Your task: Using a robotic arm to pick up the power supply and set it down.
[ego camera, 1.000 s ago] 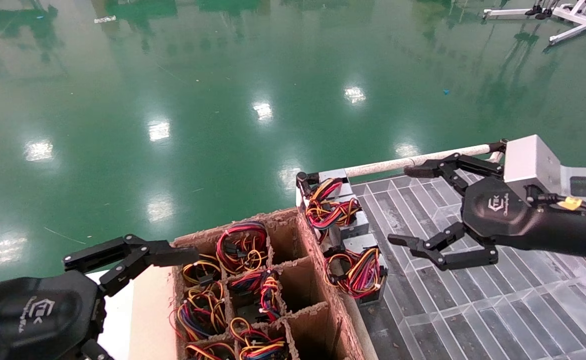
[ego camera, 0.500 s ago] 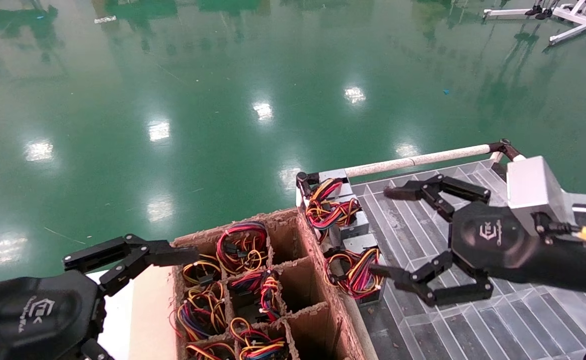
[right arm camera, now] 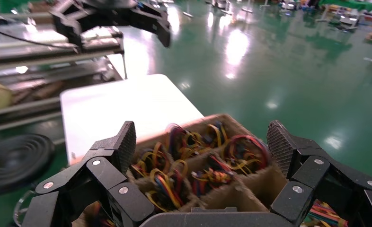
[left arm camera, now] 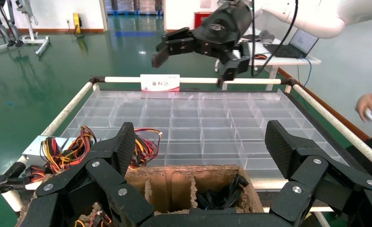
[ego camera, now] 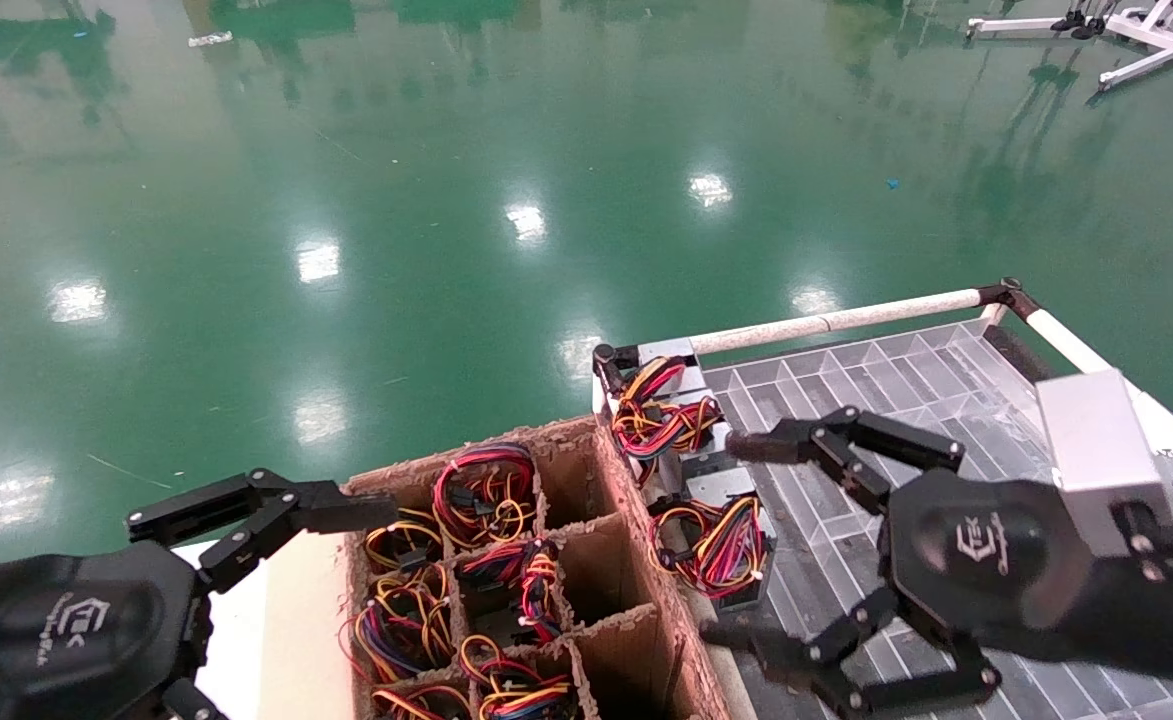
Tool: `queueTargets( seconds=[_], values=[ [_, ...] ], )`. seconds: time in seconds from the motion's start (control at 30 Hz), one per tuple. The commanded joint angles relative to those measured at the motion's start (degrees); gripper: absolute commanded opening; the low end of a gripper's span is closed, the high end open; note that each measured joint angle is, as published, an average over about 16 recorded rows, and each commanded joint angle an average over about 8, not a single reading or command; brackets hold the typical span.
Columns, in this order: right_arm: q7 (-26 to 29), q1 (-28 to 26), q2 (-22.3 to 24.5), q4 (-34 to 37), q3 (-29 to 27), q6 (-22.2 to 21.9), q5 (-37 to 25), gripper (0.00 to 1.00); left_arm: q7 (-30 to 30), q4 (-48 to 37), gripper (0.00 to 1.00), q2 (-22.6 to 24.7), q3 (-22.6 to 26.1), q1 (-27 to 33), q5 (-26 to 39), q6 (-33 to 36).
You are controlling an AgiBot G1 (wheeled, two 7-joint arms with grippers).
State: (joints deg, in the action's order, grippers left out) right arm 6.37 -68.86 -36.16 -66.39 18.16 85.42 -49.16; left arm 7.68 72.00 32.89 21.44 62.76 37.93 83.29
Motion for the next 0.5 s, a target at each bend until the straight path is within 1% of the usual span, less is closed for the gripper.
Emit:
queueTargets(
  seconds=[0.03,0.5],
  values=[
    [0.67,1.12,0.18,-1.10,-0.33,0.04,1.12,1.00,0.00,0.00,1.00,0.00,0.00,0.00,0.00,0.00],
    [4.69,7.94,1.24,-7.82,-2.33,0.28,7.98,1.00,0.00,-0.01,1.00,0.00,0.00,-0.01,-0.01,-0.01]
  ],
)
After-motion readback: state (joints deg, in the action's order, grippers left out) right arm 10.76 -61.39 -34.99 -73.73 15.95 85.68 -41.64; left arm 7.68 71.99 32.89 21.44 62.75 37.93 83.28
